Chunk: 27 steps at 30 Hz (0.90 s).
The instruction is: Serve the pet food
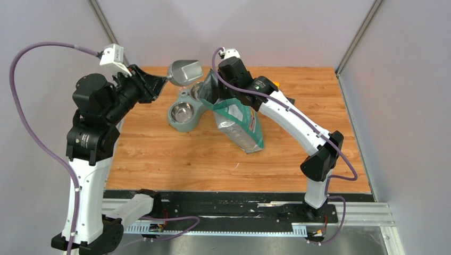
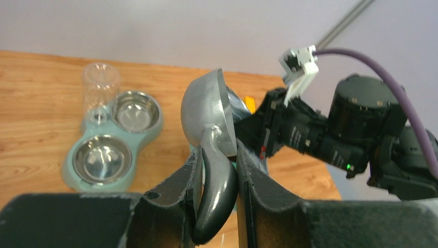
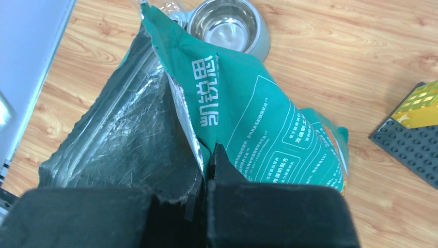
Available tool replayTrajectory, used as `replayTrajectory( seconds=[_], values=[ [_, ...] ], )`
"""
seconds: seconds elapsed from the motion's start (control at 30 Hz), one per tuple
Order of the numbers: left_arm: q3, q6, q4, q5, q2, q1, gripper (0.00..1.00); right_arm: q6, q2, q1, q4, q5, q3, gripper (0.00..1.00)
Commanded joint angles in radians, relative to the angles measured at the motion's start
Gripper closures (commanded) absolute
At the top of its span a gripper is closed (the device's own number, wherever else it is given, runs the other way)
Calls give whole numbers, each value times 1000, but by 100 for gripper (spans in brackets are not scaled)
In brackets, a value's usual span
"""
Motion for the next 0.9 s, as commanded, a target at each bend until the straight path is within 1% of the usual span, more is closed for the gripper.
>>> replayTrajectory(
  seconds=[0.0, 0.2, 0.37, 0.6, 0.87],
  values=[
    [36, 37, -41, 125, -10, 4, 100, -121, -2, 12, 40, 1, 59, 100],
    [19, 13, -6, 213, -10, 4, 100, -226, -12, 19, -10, 173, 133, 100],
    [3, 22, -22, 288, 19, 3, 100, -302, -30, 31, 9, 251, 167, 100],
    [-72, 1, 41, 330, 64, 4, 100, -348, -53, 54, 48, 194, 170, 100],
    [-98, 52, 12, 314, 144, 4, 100, -371, -112, 55, 87, 82, 117, 100]
  ],
)
